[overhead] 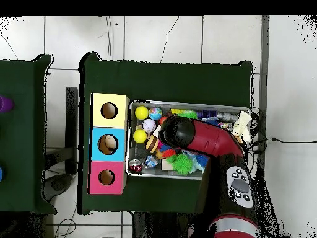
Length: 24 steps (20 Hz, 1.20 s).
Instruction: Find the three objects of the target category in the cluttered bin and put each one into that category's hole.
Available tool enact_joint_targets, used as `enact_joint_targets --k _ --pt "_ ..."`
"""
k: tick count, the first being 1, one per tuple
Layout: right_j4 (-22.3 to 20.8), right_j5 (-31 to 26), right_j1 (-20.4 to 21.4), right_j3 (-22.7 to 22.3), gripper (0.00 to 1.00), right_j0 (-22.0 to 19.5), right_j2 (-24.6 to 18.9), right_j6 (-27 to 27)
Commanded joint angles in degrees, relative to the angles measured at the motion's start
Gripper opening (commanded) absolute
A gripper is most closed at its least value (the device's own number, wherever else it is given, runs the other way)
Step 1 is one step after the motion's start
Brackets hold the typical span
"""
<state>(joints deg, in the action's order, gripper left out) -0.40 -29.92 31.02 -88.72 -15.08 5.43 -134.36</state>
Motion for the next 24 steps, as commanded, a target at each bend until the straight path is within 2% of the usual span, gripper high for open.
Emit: enact_joint_targets --k 1,5,10,14,19,24 --pt "-4.53 -1.68 -2.26 -1.14 0.00 -3.01 -6.19 6.65" --pt "-6.32 -1.99 -2.28 -0.65 0.00 -3.55 -6.63 7.47" --pt "-10.06 -3.99 -2.43 1.40 0.00 -5.70 -8.58 13.15" --pt "-12.74 -4.94 -2.60 2.82 0.00 -7.23 -10.43 15.13" --pt "-15.68 -5.39 -3.25 3.89 0.00 -8.38 -12.17 15.11" --pt "-18.37 -4.93 -6.00 7.10 0.00 -8.73 -12.59 13.81"
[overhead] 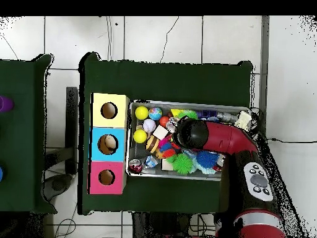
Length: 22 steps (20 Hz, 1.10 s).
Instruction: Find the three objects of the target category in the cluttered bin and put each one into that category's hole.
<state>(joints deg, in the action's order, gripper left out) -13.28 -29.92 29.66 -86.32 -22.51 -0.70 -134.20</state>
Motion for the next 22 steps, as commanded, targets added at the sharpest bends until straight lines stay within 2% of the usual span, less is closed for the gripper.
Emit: enact_joint_targets --k 1,4,11,14,22 --pt "-5.76 -5.60 -5.23 5.70 0.00 -1.38 -6.56 13.58" --pt "-6.93 -6.69 -7.06 8.50 0.00 -1.83 -6.97 13.99" --pt "-10.15 -5.41 -9.55 11.47 0.00 -1.80 -6.79 13.06" --pt "-12.16 -4.46 -12.00 13.48 0.00 -1.06 -6.81 13.26" --pt "-15.52 -0.57 -16.34 14.34 0.00 1.06 -6.02 10.05"
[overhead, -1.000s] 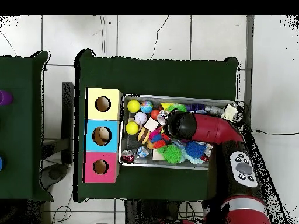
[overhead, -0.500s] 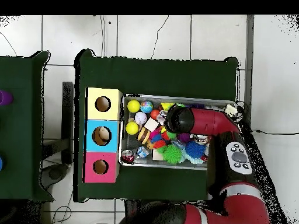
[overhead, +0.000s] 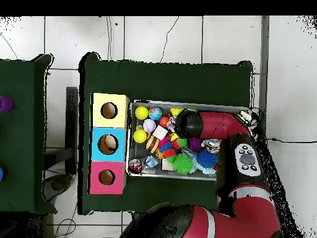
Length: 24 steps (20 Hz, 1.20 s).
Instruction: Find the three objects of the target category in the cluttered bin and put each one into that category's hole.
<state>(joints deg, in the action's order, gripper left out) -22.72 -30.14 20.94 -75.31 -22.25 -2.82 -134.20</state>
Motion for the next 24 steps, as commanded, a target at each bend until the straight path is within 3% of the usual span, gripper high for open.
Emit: enact_joint_targets --k 1,9,17,24 --pt "-6.26 0.26 -8.08 3.38 0.00 0.76 -4.05 9.74" --pt "-2.98 3.27 -10.07 1.75 0.00 2.40 -4.73 2.18" --pt "2.42 5.16 -9.21 -1.76 0.00 6.63 -3.72 -7.96" --pt "8.30 6.25 -7.73 -6.41 0.00 6.04 -5.94 -10.59"
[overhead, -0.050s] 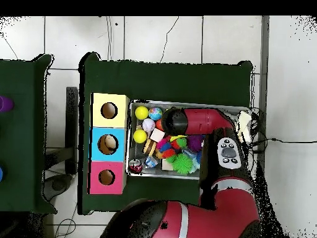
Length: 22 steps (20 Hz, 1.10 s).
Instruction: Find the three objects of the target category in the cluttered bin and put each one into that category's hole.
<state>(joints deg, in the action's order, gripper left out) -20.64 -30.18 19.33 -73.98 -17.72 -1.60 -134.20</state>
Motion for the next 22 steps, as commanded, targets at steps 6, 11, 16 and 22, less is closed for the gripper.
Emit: enact_joint_targets --k 6,11,16,22 --pt "10.68 8.04 -5.43 -10.00 0.00 3.29 -6.51 -13.23" --pt "13.97 9.33 -5.10 -11.45 0.00 4.51 -5.93 -13.81" --pt "17.01 10.44 -4.50 -13.15 0.00 5.54 -5.53 -13.89" --pt "20.77 10.63 -3.70 -14.41 0.00 6.80 -5.15 -13.80"
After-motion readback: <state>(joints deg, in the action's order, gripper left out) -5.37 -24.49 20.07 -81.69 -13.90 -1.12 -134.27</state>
